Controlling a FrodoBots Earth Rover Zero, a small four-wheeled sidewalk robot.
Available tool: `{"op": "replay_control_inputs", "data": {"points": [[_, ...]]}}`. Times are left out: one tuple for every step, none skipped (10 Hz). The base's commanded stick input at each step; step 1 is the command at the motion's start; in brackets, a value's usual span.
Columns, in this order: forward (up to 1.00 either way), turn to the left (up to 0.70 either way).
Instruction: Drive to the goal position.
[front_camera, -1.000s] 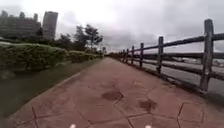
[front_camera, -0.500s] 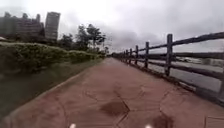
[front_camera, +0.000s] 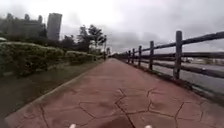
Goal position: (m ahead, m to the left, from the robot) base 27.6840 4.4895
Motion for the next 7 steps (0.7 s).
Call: {"op": "replay_control_inputs", "data": {"points": [[0.85,-0.34],[0.85,-0.34],[0.85,-0.34],[0.85,-0.34],[0.85,-0.26],[0.85,0.00],[0.85,0.00]]}}
